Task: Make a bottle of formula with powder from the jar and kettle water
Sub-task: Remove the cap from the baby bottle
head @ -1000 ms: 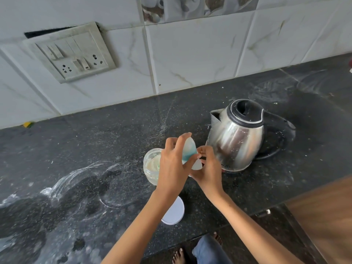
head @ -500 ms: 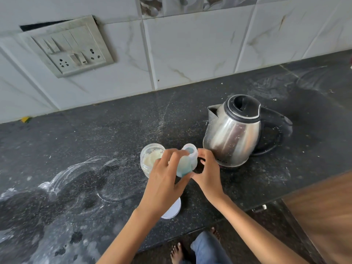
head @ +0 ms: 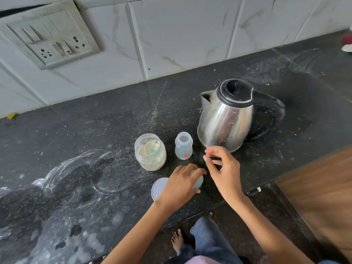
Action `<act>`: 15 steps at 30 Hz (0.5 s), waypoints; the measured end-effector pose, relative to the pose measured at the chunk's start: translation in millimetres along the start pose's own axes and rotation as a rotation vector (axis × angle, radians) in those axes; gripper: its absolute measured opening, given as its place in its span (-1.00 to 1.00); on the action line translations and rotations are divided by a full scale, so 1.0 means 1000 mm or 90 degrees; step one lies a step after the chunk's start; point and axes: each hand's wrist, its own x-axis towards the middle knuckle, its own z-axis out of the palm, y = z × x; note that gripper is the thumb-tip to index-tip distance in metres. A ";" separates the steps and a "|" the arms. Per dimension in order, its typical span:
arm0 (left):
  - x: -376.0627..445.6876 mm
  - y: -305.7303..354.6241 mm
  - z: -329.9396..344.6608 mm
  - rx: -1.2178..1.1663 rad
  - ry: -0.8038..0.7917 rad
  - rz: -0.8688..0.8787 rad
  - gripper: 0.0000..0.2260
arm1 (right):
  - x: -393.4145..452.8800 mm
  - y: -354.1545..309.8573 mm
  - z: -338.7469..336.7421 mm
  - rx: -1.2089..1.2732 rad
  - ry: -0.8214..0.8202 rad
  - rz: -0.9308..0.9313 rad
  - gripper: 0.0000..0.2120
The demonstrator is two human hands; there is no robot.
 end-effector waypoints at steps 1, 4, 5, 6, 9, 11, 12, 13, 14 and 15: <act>-0.001 -0.001 0.000 0.004 -0.005 0.011 -0.39 | 0.002 -0.003 0.001 0.009 -0.001 -0.001 -0.80; -0.005 -0.001 -0.015 -0.024 0.072 0.023 -0.40 | 0.012 -0.013 0.005 0.030 -0.005 -0.021 -0.79; -0.007 0.000 -0.024 -0.028 0.135 0.025 -0.48 | 0.016 -0.017 0.006 0.039 -0.004 -0.033 -0.79; -0.009 -0.001 -0.034 -0.022 0.207 0.026 -0.59 | 0.021 -0.022 0.008 0.048 -0.004 -0.048 -0.79; -0.025 -0.014 -0.069 0.021 0.405 -0.018 -0.82 | 0.040 -0.040 0.016 0.065 -0.030 -0.103 -0.78; -0.035 -0.026 -0.087 0.020 0.470 -0.102 -0.74 | 0.051 -0.052 0.021 0.080 -0.057 -0.130 -0.79; -0.039 -0.033 -0.094 0.010 0.486 -0.159 -0.65 | 0.057 -0.058 0.025 0.091 -0.082 -0.144 -0.80; -0.044 -0.041 -0.098 -0.012 0.493 -0.218 -0.54 | 0.063 -0.063 0.030 0.097 -0.115 -0.160 -0.82; -0.047 -0.048 -0.100 -0.041 0.488 -0.271 -0.43 | 0.069 -0.068 0.035 0.090 -0.153 -0.178 -0.83; -0.049 -0.053 -0.100 -0.067 0.473 -0.312 -0.33 | 0.075 -0.072 0.040 0.070 -0.196 -0.197 -0.84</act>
